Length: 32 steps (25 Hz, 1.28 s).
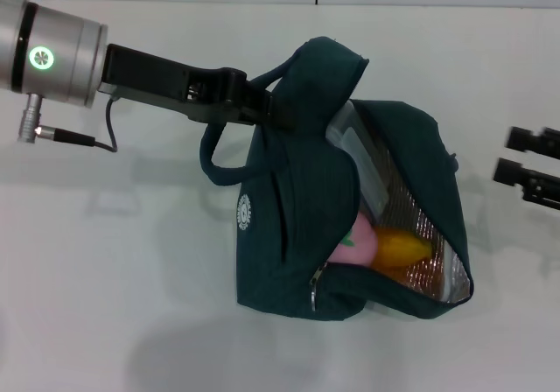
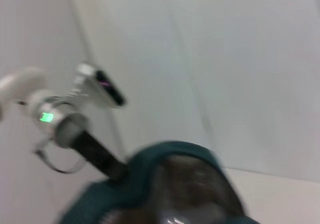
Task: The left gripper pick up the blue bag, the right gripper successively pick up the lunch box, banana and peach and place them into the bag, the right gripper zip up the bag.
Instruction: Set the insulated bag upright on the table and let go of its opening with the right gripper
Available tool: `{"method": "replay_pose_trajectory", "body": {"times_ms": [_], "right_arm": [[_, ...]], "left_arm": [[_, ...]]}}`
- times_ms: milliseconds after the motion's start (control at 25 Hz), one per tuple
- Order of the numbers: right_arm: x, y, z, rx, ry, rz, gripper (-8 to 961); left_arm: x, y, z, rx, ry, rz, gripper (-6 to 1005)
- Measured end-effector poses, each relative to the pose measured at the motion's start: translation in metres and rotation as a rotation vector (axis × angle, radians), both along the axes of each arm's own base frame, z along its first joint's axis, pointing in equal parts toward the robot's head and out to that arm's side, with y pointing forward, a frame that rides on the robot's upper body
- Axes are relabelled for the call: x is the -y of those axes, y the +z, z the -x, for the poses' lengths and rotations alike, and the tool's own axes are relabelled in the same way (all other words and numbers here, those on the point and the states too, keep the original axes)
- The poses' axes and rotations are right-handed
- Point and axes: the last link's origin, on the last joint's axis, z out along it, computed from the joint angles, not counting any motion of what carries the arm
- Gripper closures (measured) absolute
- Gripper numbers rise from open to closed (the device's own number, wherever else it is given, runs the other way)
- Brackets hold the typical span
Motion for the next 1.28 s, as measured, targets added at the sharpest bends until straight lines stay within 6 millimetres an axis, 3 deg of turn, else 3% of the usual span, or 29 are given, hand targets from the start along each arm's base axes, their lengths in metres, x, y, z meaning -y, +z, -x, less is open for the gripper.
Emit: {"method": "replay_pose_trajectory", "body": {"times_ms": [160,320,680,1000,1280], "right_arm": [[0.004,-0.016,-0.015,0.062,-0.071,-0.011,308],[0.001,-0.036,-0.014,0.109,-0.081,0.009,308],[-0.043,-0.062,-0.003,0.248,-0.113,-0.014,309],[-0.077,-0.049,0.007,0.223,-0.139,-0.256,310],[-0.068,-0.02,0.014,0.021,-0.091,-0.491,310]], "left_arm": [[0.0,0.0,0.0,-0.001,-0.002,0.0,957],[-0.001,0.0,-0.001,-0.001,-0.007,-0.003,956],[-0.001,0.0,-0.001,-0.003,-0.008,-0.004,957],[0.001,-0.002,0.005,0.004,0.009,0.009,957],[0.002,-0.003,0.008,0.007,0.02,0.017,956]]}}
